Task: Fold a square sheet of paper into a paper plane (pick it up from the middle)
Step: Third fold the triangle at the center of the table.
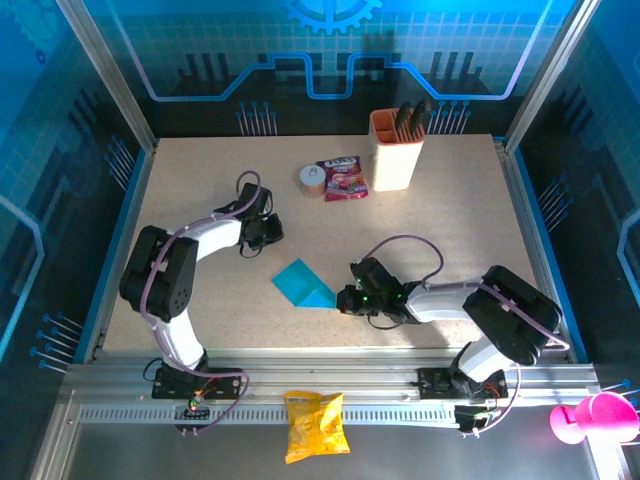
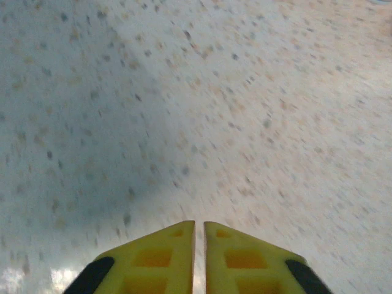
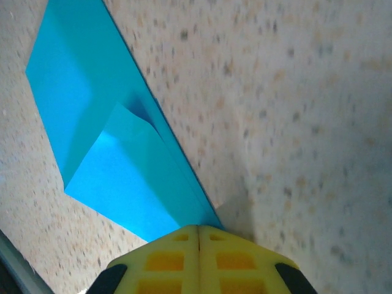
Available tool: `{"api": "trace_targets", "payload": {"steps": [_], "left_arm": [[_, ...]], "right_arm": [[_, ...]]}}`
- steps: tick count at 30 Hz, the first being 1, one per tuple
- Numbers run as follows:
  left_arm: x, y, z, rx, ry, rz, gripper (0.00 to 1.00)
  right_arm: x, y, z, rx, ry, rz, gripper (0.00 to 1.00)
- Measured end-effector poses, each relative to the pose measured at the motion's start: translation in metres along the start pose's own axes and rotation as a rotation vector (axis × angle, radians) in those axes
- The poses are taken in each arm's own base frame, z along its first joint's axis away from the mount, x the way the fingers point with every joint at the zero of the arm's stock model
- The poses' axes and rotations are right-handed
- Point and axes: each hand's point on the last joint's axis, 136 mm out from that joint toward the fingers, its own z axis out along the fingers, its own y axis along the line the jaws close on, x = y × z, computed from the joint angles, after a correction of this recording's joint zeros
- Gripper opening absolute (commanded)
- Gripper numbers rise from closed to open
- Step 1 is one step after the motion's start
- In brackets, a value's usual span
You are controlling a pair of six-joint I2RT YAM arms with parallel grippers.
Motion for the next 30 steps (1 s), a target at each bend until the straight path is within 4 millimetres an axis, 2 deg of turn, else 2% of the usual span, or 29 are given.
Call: {"api": "trace_targets", "payload": {"steps": [4, 6, 12, 15, 22, 30], "left_arm": [[0.031, -0.012, -0.029, 0.086, 0.021, -0.002, 0.29], [0.053, -0.015, -0.041, 0.121, 0.037, -0.009, 0.34], [0.123, -0.009, -0.063, 0.171, 0.106, -0.063, 0.46], [0.146, -0.012, -0.075, 0.2, 0.111, -0.098, 0.47], [0.177, -0.01, -0.084, 0.213, 0.117, -0.184, 0.45], [0.195, -0.008, -0.08, 0.18, 0.145, -0.212, 0.39]], "right_arm": [[0.011, -0.002, -0.011, 0.062, 0.059, -0.016, 0.0], [0.01, 0.0, -0.017, 0.086, 0.072, -0.035, 0.0], [-0.008, 0.031, -0.028, 0.052, 0.061, -0.133, 0.0], [-0.008, 0.036, -0.024, 0.036, 0.083, -0.173, 0.0], [0.003, 0.028, -0.004, 0.052, 0.165, -0.204, 0.0], [-0.002, 0.038, 0.009, 0.026, 0.178, -0.212, 0.0]]}}
